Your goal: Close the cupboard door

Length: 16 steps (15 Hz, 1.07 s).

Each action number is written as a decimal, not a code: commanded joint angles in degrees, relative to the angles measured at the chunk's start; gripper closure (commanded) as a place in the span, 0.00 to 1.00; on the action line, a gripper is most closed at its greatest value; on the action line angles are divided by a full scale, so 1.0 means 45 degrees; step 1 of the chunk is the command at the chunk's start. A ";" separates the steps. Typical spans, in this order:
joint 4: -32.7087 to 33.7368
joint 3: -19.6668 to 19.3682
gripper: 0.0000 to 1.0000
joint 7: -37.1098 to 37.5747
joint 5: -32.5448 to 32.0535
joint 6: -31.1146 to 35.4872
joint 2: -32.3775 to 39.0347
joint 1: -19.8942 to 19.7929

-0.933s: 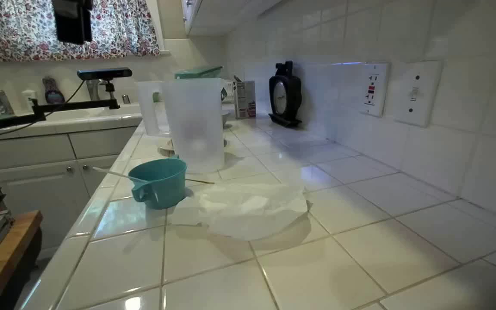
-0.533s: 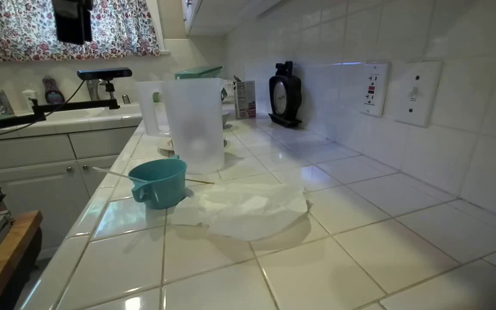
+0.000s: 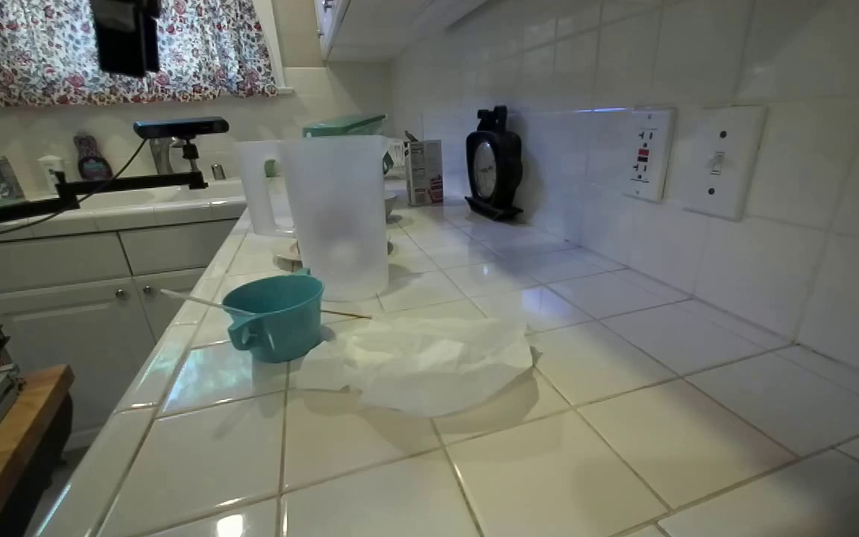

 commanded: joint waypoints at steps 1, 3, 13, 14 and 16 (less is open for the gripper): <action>0.0024 0.0153 0.00 -0.0061 0.0057 -0.0023 0.0026 -0.0183; 0.0024 0.0153 0.00 -0.0061 0.0057 -0.0023 0.0026 -0.0183; -0.0864 0.0621 0.00 0.0235 -0.0160 -0.0110 -0.2173 -0.0225; -0.0986 0.0705 0.00 0.0304 -0.0156 -0.0422 -0.2833 -0.0255; -0.1243 0.0796 0.00 0.0422 -0.0167 -0.0847 -0.3985 -0.0318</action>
